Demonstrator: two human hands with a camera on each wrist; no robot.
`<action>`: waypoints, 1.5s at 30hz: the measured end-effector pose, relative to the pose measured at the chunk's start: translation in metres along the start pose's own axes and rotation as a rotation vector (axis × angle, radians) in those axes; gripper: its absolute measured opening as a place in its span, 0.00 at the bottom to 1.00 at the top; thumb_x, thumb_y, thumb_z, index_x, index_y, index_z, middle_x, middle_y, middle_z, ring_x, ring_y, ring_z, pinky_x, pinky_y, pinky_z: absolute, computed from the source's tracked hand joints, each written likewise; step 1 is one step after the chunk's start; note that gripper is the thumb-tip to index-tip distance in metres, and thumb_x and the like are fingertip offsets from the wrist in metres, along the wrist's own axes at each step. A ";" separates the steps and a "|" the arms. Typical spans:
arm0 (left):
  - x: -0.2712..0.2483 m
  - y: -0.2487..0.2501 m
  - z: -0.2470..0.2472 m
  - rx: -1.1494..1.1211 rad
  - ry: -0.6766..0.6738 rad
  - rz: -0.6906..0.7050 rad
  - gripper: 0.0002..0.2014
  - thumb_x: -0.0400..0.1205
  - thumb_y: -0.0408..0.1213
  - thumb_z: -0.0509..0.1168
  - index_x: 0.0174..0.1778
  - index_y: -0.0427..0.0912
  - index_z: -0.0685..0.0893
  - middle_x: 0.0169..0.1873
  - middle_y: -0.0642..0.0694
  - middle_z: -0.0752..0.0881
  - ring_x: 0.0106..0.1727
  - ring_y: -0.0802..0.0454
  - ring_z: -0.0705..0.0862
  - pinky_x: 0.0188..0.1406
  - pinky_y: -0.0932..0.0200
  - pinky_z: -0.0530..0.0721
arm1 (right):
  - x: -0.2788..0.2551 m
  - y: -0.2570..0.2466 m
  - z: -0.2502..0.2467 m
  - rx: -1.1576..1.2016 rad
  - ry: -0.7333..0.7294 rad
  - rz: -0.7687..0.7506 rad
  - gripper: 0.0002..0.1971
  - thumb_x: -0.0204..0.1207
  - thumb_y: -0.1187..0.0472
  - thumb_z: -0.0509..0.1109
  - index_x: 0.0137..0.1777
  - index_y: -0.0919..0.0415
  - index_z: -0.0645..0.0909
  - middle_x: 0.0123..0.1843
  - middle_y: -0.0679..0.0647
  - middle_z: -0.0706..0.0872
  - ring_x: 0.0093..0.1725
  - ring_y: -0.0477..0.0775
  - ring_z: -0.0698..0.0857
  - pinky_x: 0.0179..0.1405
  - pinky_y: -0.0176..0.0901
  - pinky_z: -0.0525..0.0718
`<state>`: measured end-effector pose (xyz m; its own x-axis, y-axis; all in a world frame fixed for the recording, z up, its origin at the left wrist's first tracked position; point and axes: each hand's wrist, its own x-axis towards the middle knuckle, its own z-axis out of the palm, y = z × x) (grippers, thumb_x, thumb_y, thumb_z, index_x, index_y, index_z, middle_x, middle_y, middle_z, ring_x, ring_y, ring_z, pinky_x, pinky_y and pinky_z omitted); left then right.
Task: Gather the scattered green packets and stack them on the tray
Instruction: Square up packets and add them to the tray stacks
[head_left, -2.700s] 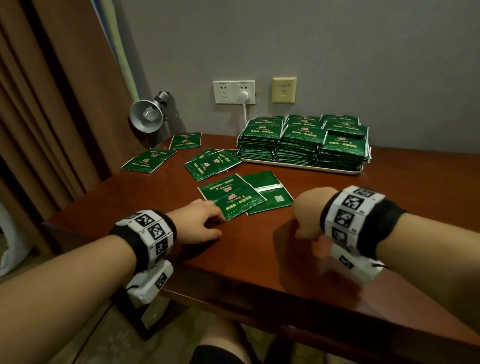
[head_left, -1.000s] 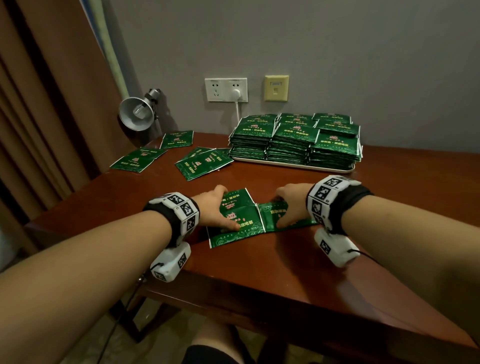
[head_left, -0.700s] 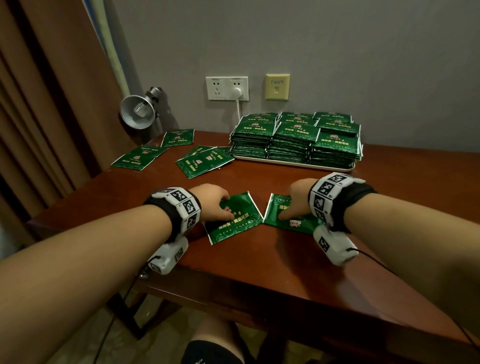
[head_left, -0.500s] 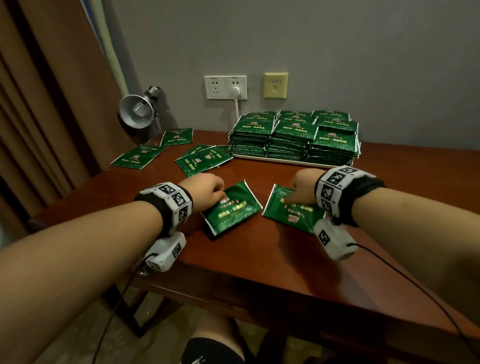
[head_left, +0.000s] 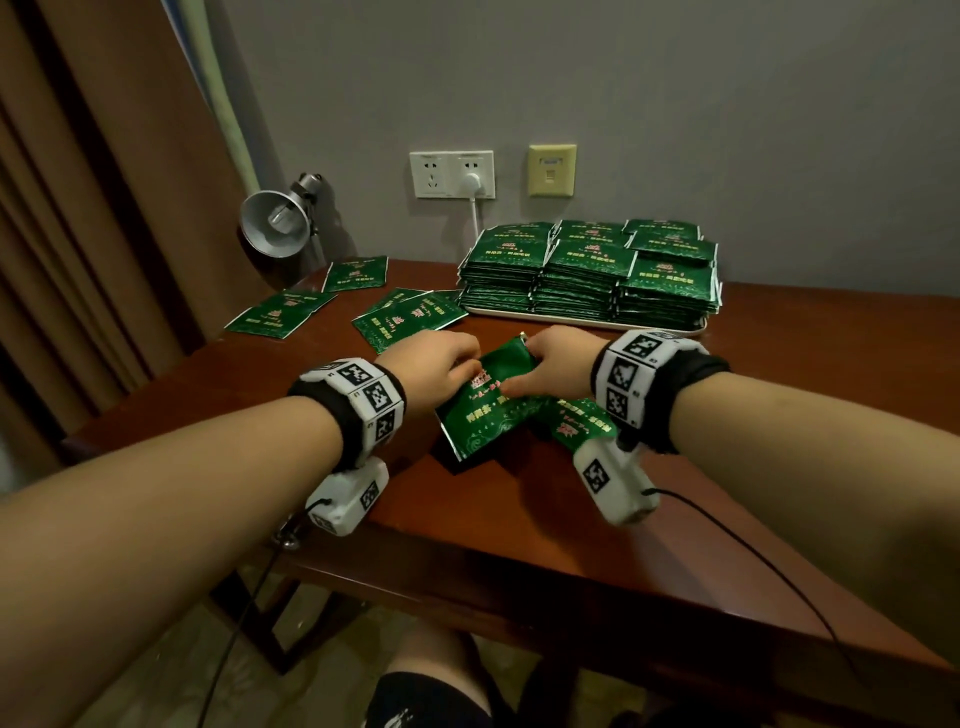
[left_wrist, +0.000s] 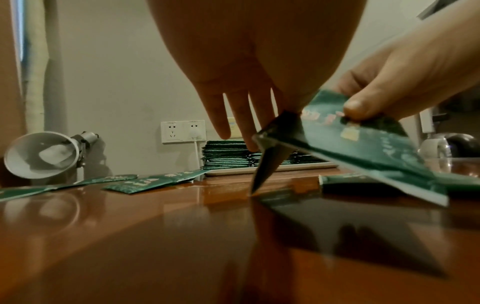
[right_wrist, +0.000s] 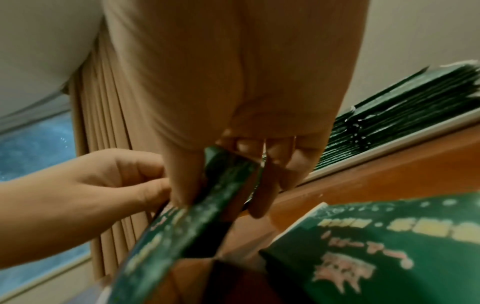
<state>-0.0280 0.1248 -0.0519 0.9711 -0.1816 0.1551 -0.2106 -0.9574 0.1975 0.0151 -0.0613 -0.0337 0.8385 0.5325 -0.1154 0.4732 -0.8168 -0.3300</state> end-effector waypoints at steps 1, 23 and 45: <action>0.000 0.001 0.001 -0.079 0.006 -0.017 0.05 0.84 0.45 0.63 0.53 0.51 0.80 0.46 0.52 0.84 0.50 0.50 0.84 0.50 0.52 0.83 | 0.001 0.000 0.000 0.050 0.014 0.005 0.19 0.73 0.43 0.75 0.53 0.57 0.87 0.46 0.52 0.89 0.45 0.50 0.86 0.41 0.42 0.83; -0.001 0.000 0.009 0.091 -0.330 -0.319 0.44 0.75 0.65 0.67 0.81 0.44 0.63 0.73 0.42 0.76 0.68 0.44 0.79 0.63 0.49 0.81 | -0.008 0.025 0.016 -0.329 -0.118 0.252 0.33 0.69 0.38 0.76 0.63 0.63 0.75 0.52 0.56 0.87 0.47 0.56 0.87 0.38 0.44 0.83; 0.005 0.020 0.027 0.072 -0.366 -0.171 0.36 0.68 0.50 0.78 0.69 0.52 0.68 0.60 0.47 0.74 0.61 0.47 0.75 0.59 0.49 0.80 | -0.022 0.043 0.010 -0.587 -0.291 0.019 0.39 0.66 0.29 0.72 0.66 0.57 0.72 0.60 0.53 0.81 0.62 0.57 0.76 0.50 0.48 0.77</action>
<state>-0.0246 0.0986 -0.0732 0.9702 -0.0742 -0.2309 -0.0471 -0.9916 0.1207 0.0144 -0.1057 -0.0550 0.7799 0.4881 -0.3919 0.5969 -0.7683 0.2309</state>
